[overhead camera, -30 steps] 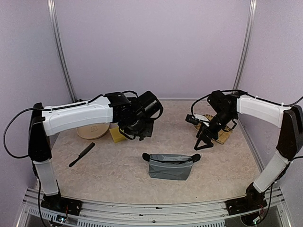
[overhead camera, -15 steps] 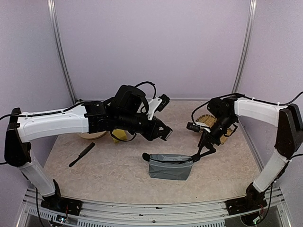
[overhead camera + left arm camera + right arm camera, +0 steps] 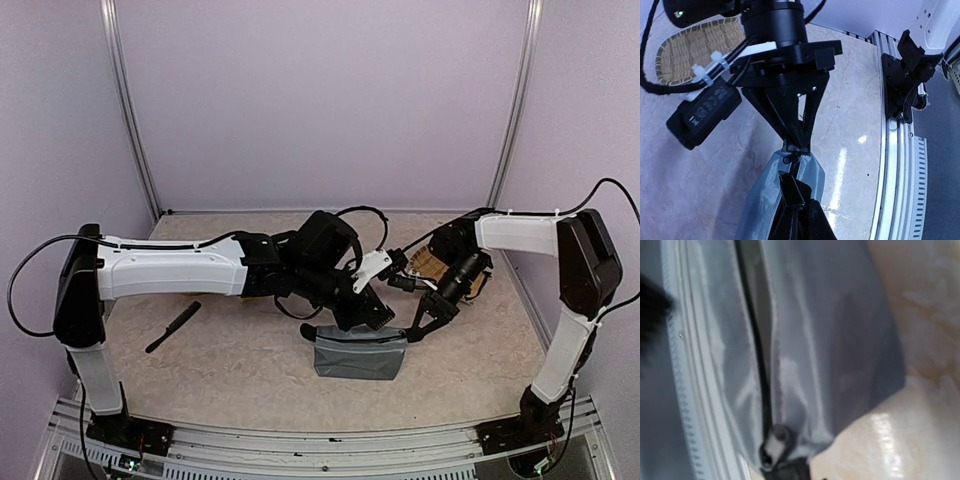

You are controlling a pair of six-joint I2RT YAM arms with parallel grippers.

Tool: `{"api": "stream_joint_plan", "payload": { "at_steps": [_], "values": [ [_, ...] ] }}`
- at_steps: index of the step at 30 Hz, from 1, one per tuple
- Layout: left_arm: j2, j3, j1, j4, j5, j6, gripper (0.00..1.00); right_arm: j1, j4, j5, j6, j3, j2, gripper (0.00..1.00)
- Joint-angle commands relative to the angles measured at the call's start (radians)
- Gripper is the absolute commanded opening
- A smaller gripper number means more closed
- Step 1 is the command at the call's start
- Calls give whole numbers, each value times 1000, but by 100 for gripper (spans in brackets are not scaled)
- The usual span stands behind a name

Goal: Sort the hair-cutting tools
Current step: Place the comb in the kit bag.

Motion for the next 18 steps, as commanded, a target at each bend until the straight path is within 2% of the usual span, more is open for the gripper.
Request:
{"api": "stream_joint_plan", "payload": {
  "at_steps": [1,8,18],
  "values": [
    [57,60,-17,-31,33,93,0,-13,-21,-60,-7,31,18,15],
    [124,107,-30,-81,-17,132,0,-13,-30,-79,-17,52,23,14],
    [172,123,-35,-131,-8,157,0,-12,-33,-88,-28,56,34,15]
  ]
}}
